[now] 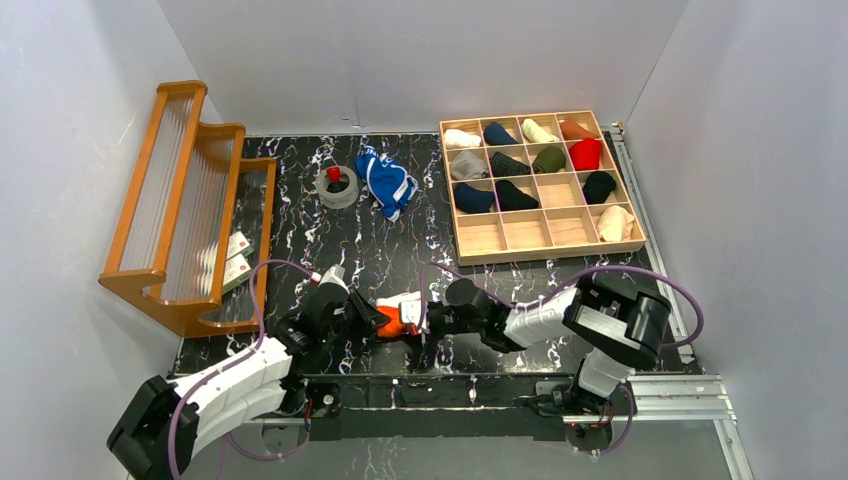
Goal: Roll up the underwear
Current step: Roll the underwear to the center of the board.
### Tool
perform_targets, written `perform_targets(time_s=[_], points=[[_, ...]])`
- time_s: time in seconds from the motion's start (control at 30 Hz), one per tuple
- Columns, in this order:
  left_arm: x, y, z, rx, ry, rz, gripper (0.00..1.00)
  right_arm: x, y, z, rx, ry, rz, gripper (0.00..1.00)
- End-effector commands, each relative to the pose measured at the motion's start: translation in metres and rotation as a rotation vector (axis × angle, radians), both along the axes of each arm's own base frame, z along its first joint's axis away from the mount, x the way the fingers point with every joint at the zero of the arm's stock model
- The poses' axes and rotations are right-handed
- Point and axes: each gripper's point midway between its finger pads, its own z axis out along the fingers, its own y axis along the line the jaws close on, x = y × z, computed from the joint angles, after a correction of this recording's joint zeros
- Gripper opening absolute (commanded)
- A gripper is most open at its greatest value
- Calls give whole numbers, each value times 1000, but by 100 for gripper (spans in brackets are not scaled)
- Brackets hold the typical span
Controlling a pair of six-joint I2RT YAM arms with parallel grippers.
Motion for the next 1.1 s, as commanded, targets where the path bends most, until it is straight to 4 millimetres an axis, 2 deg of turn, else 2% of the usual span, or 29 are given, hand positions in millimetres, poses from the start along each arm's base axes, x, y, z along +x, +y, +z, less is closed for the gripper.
perform_targets(time_s=[0.0, 0.03, 0.1, 0.17, 0.27, 0.33, 0.47, 0.63, 0.93, 1.03, 1.07], points=[[4, 6, 9, -5, -33, 40, 21, -2, -19, -37, -108, 217, -64, 1], [5, 5, 13, -21, -48, 42, 33, -9, -19, -36, -104, 310, -24, 1], [5, 5, 19, -38, -71, 42, 47, -17, -19, -26, -61, 491, 52, 1], [9, 9, 22, -34, -95, 63, 54, -17, -20, -17, -28, 620, 80, 1], [11, 9, 30, -56, -129, 75, 60, -17, -23, -14, -30, 761, 110, 1], [12, 7, 35, -83, -154, 70, 61, -18, -24, -14, -39, 845, 123, 1], [10, -1, 40, -116, -172, 27, 63, -5, -32, -25, -54, 985, 0, 1], [6, -7, 35, -118, -155, -13, 65, 6, -41, -30, -44, 1174, -100, 1], [5, -17, 35, -162, -159, -52, 66, 14, -45, -53, -103, 1266, -272, 1], [1, -19, 30, -181, -145, -68, 66, 15, -47, -67, -138, 1308, -322, 1], [-1, -18, 23, -160, -120, -70, 66, 15, -47, -70, -145, 1315, -335, 1]])
